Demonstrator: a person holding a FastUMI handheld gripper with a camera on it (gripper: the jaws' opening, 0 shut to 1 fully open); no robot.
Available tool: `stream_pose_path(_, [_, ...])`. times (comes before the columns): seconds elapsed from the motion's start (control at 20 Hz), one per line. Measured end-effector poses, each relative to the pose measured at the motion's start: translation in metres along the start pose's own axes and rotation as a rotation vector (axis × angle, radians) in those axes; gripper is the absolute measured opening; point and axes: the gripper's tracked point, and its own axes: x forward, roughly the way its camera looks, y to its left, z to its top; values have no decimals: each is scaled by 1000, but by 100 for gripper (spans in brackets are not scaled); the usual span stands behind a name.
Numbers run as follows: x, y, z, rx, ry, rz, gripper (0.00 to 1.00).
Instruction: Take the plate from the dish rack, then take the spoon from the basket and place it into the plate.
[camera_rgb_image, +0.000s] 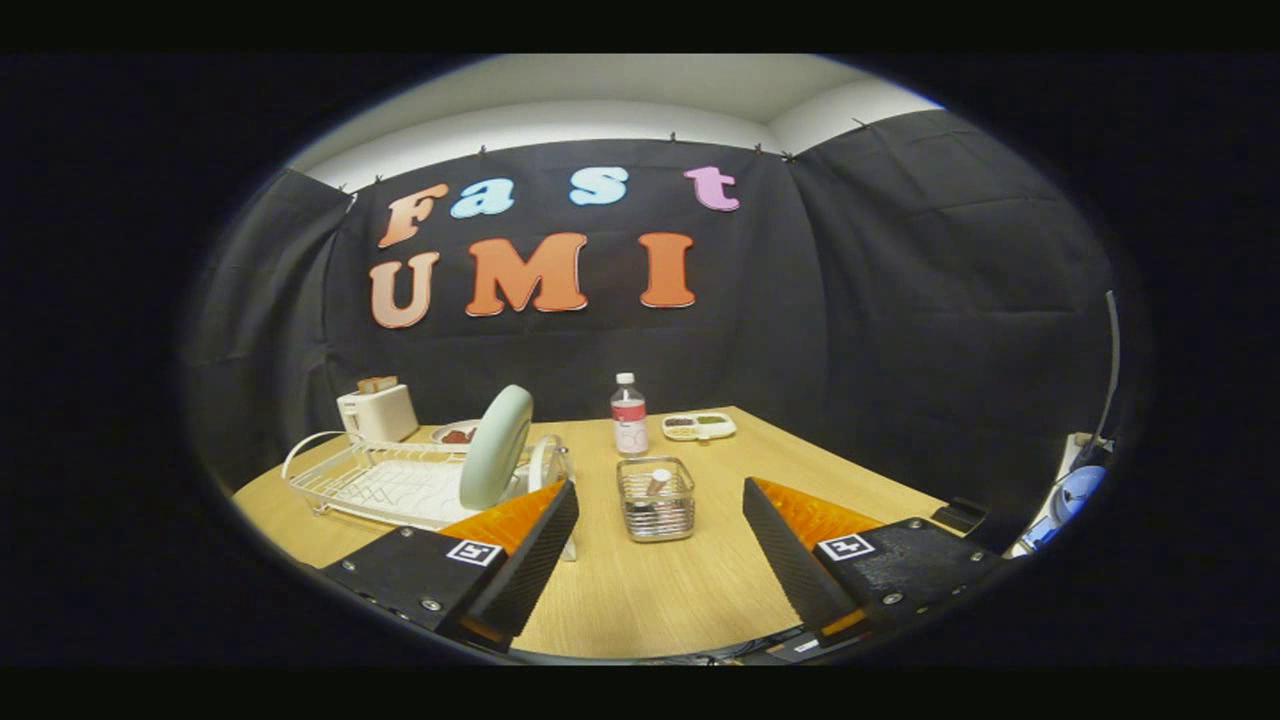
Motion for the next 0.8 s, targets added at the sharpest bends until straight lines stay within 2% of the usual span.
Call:
stream_pose_path(0.25, [36,48,31,28,4,98,99])
stream_pose_path(0.45, [70,89,42,69,60,175,99])
stream_pose_path(0.8, [129,123,27,3,161,159,99])
